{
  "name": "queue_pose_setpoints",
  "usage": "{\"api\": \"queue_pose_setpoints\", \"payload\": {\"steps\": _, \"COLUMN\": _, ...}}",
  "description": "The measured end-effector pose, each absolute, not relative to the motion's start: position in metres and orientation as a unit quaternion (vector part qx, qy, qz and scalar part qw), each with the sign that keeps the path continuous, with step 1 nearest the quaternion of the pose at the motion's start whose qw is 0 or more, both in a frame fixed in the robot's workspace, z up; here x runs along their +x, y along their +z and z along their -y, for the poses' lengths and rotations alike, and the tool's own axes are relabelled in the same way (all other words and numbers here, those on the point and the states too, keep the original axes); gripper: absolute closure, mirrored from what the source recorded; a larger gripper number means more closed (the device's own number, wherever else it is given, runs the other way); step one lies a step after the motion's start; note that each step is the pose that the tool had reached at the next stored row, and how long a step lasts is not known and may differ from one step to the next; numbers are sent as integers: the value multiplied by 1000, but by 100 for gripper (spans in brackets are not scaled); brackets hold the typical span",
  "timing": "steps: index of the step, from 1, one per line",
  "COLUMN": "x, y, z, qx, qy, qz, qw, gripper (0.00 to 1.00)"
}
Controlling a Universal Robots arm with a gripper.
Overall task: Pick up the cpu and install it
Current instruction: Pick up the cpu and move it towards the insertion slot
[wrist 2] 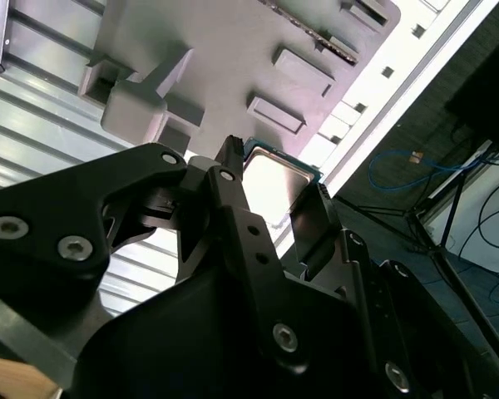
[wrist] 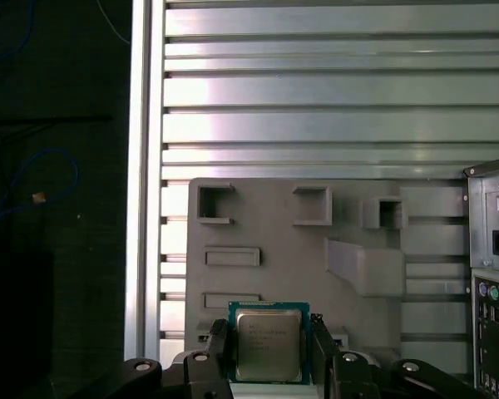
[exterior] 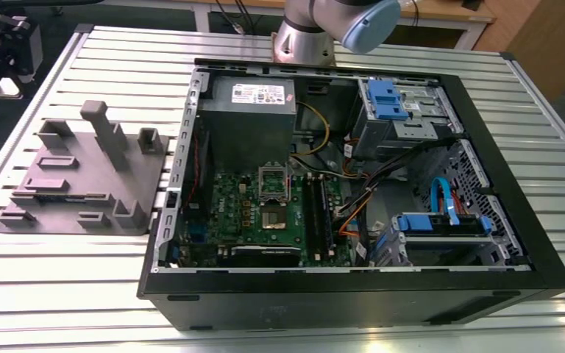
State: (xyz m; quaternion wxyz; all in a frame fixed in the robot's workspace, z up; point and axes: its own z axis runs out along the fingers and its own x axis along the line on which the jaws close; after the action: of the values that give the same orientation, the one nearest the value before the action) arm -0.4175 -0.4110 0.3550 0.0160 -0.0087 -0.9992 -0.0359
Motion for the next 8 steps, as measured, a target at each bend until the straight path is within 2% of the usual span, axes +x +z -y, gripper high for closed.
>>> {"api": "queue_pose_setpoints", "payload": {"steps": 8, "x": -411, "y": 355, "z": 411, "qx": -9, "qy": -36, "qz": 999, "qw": 16, "gripper": 53}}
